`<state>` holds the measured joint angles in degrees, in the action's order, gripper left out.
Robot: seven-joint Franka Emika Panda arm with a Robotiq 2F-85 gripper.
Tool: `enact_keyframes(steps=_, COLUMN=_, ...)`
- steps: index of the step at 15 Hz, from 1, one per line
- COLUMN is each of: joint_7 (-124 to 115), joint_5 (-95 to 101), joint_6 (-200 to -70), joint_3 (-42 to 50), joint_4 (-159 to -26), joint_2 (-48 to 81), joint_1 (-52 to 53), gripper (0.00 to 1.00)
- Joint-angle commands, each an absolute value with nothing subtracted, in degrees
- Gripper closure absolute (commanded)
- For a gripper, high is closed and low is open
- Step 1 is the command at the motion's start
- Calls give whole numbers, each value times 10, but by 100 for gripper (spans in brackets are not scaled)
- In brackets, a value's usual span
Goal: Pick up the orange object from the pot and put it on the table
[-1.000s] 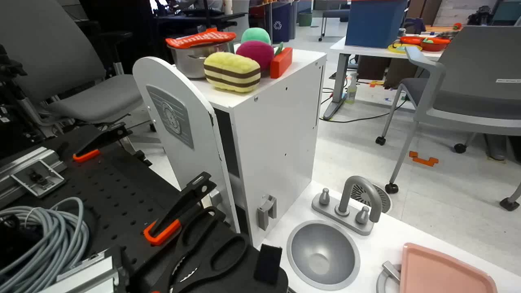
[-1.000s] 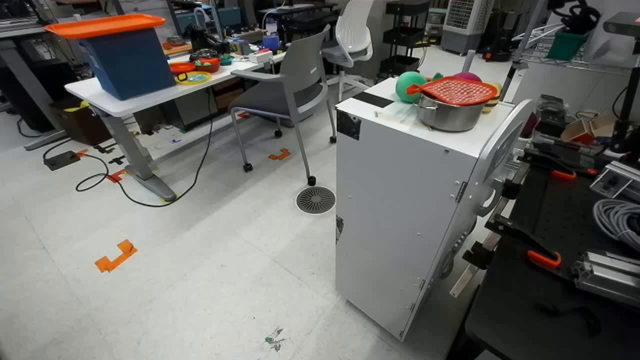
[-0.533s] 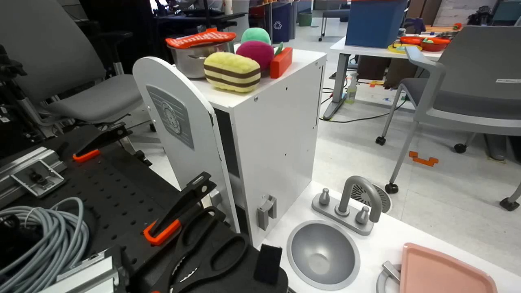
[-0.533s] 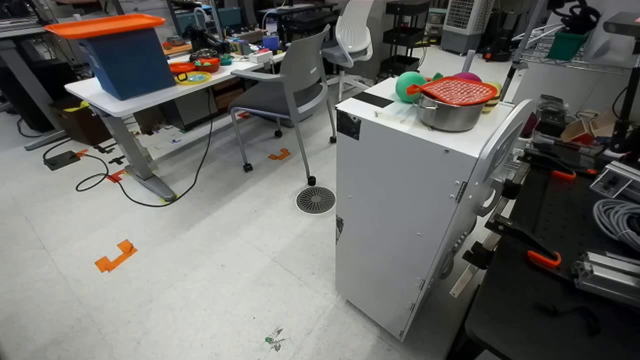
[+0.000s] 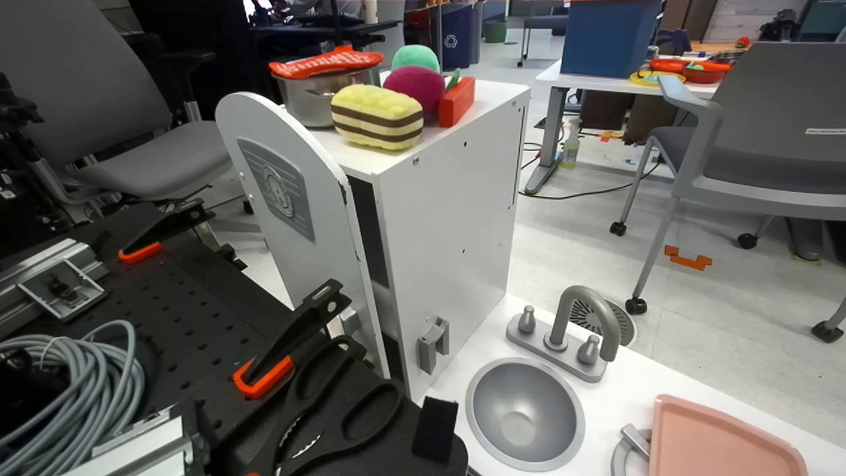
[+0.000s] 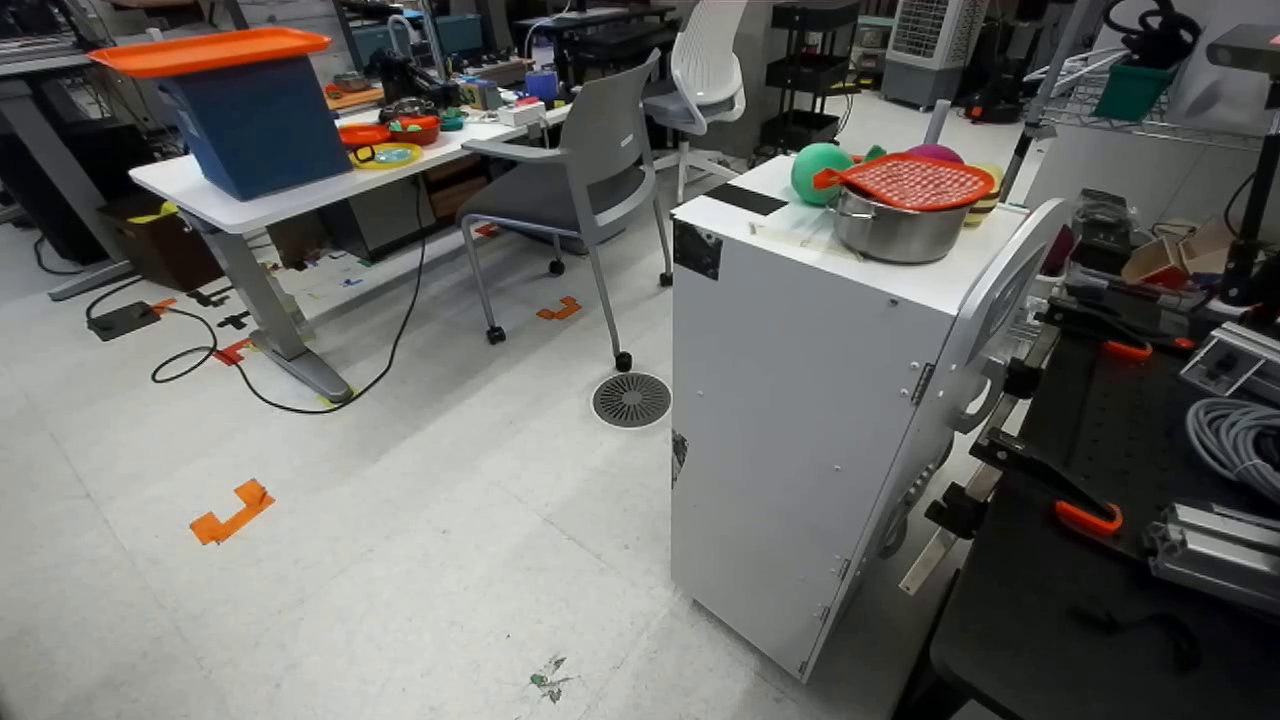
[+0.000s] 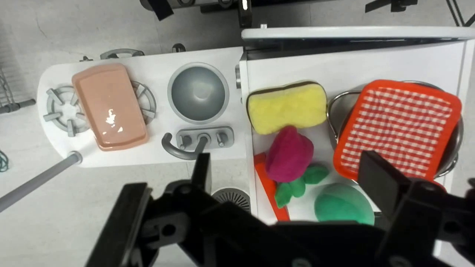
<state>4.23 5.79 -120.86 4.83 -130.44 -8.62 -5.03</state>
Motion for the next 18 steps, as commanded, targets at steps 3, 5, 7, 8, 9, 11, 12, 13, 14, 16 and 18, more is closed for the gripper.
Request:
enact_keyframes(steps=3, joint_7=45, joint_5=62, joint_6=-1266, joint_3=34, joint_4=-1344, joint_2=-107, joint_1=-35, gripper=0)
enact_keyframes(steps=5, joint_7=35, joint_5=64, joint_6=-1289, joint_3=26, joint_4=-1361, joint_2=-110, joint_1=-30, gripper=0)
enact_keyframes(steps=7, joint_7=3, joint_5=58, joint_6=-1317, joint_3=19, joint_4=-1374, joint_2=-111, joint_1=-27, gripper=0)
enact_keyframes(steps=8, joint_7=-10, joint_5=52, joint_6=-1334, joint_3=17, joint_4=-1382, joint_2=-114, joint_1=-26, gripper=0)
enact_keyframes(steps=9, joint_7=-20, joint_5=49, joint_6=-1350, joint_3=15, joint_4=-1388, joint_2=-115, joint_1=-25, gripper=0)
enact_keyframes(steps=11, joint_7=-40, joint_5=53, joint_6=-1368, joint_3=11, joint_4=-1397, joint_2=-114, joint_1=-24, gripper=0)
enact_keyframes(steps=12, joint_7=-48, joint_5=51, joint_6=-1380, joint_3=10, joint_4=-1403, joint_2=-114, joint_1=-24, gripper=0)
enact_keyframes(steps=13, joint_7=-60, joint_5=61, joint_6=-1389, joint_3=7, joint_4=-1408, joint_2=-112, joint_1=-26, gripper=0)
enact_keyframes(steps=14, joint_7=-70, joint_5=65, joint_6=-1401, joint_3=5, joint_4=-1413, joint_2=-111, joint_1=-26, gripper=0)
enact_keyframes(steps=16, joint_7=-82, joint_5=65, joint_6=-1413, joint_3=2, joint_4=-1422, joint_2=-111, joint_1=-26, gripper=0)
enact_keyframes(steps=18, joint_7=-69, joint_5=40, joint_6=-1406, joint_3=3, joint_4=-1425, joint_2=-109, joint_1=-20, gripper=0)
